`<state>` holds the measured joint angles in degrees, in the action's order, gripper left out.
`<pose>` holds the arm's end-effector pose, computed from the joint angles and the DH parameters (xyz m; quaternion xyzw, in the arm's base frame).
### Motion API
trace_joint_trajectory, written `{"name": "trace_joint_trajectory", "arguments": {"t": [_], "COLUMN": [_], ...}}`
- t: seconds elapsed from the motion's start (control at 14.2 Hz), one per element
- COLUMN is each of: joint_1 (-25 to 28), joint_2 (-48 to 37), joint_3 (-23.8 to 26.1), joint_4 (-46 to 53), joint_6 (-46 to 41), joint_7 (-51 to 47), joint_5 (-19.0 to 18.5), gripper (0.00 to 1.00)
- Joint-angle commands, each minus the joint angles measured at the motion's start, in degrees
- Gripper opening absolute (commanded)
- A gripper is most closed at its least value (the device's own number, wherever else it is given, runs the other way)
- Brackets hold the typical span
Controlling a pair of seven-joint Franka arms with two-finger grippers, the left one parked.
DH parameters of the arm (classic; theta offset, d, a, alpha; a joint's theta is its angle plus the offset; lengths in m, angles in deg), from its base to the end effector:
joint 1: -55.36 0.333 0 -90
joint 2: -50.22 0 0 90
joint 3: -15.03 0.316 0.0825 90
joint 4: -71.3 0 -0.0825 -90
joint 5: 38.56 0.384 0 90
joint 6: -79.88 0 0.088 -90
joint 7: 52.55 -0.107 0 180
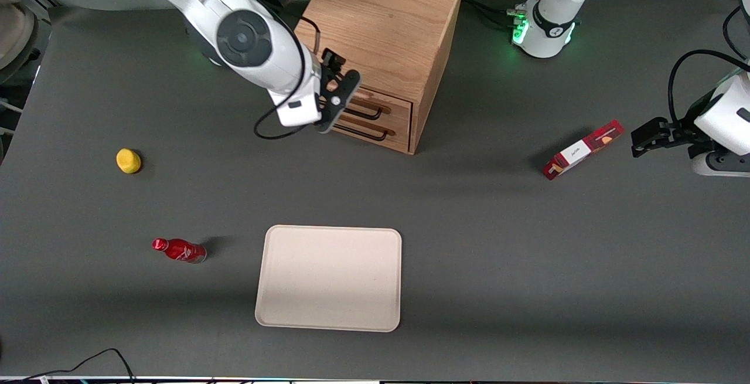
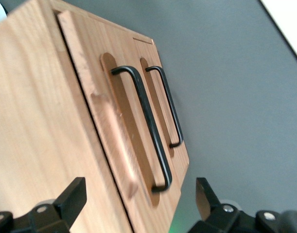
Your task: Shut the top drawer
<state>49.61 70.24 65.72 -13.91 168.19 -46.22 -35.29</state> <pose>0.4774 0.3851 0.5235 -0.8886 -0.4207 0.1323 0.1260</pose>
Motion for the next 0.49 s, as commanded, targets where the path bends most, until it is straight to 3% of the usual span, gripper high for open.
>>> {"name": "trace_joint_trajectory", "arguments": {"t": [0.0,0.42], "joint_1": [-1.6,-1.4], "joint_2": [-3.6,-16.0], "joint_3": [-1.3,-12.7], "joint_4": [3.8,5.8], "joint_6": [-5.0,-9.9], "joint_7": [-1.6,-6.3], "joint_5": [1.1,0.9], "gripper": [1.0,1.0]}}
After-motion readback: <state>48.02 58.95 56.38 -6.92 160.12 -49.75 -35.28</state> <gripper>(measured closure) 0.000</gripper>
